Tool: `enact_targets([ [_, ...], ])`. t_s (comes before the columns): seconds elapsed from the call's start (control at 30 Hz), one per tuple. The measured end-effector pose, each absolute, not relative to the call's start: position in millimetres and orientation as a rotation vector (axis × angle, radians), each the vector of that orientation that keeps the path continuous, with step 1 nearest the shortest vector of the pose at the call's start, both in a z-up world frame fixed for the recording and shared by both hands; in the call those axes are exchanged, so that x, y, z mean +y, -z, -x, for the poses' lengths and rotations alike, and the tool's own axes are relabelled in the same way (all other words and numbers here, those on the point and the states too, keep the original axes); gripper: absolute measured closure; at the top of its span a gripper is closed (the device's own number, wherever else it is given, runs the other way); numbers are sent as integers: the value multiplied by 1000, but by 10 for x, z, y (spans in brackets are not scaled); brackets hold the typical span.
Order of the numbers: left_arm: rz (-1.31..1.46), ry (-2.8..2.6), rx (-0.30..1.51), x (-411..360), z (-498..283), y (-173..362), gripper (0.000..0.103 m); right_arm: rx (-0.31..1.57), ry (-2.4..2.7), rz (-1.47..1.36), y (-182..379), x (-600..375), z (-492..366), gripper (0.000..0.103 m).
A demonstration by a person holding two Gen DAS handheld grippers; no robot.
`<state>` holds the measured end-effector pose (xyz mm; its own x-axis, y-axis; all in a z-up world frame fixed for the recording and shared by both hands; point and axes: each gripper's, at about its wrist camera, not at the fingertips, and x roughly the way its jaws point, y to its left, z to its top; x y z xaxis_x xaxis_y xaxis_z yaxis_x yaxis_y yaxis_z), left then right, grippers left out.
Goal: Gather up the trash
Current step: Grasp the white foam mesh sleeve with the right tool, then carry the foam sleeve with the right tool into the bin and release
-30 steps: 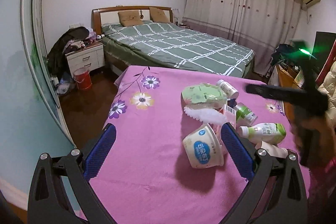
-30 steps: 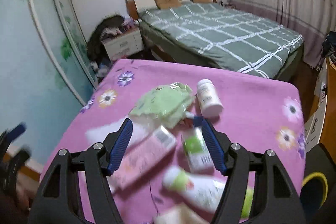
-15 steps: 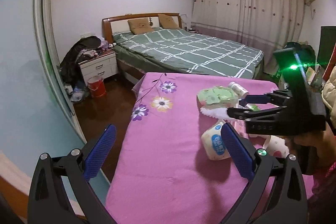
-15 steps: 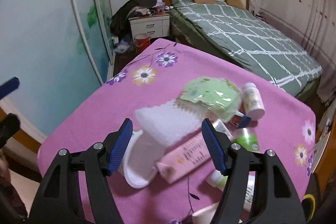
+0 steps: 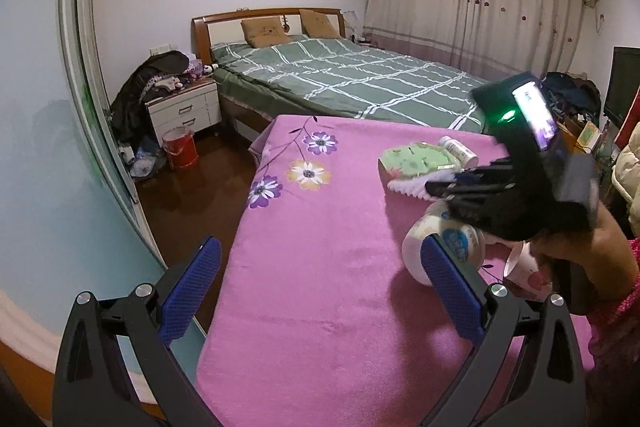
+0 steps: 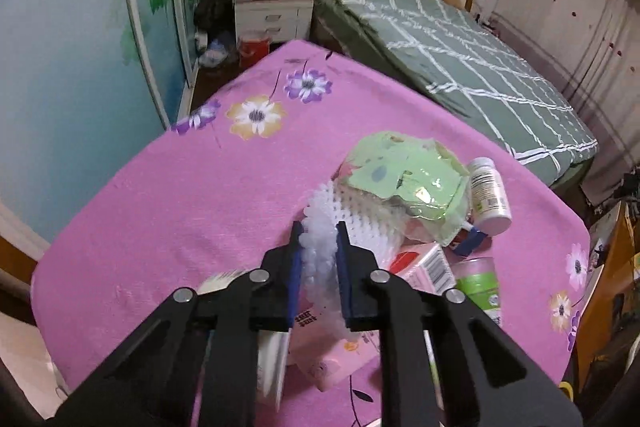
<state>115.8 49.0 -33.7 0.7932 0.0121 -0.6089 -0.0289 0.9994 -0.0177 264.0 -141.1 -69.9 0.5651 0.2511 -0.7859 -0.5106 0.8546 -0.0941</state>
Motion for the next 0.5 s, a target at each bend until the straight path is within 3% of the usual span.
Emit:
enact_targets([
  [0.5,19,-10,669,393,-1179,398,5,671,-597,8,-44,-2241,-1810,89],
])
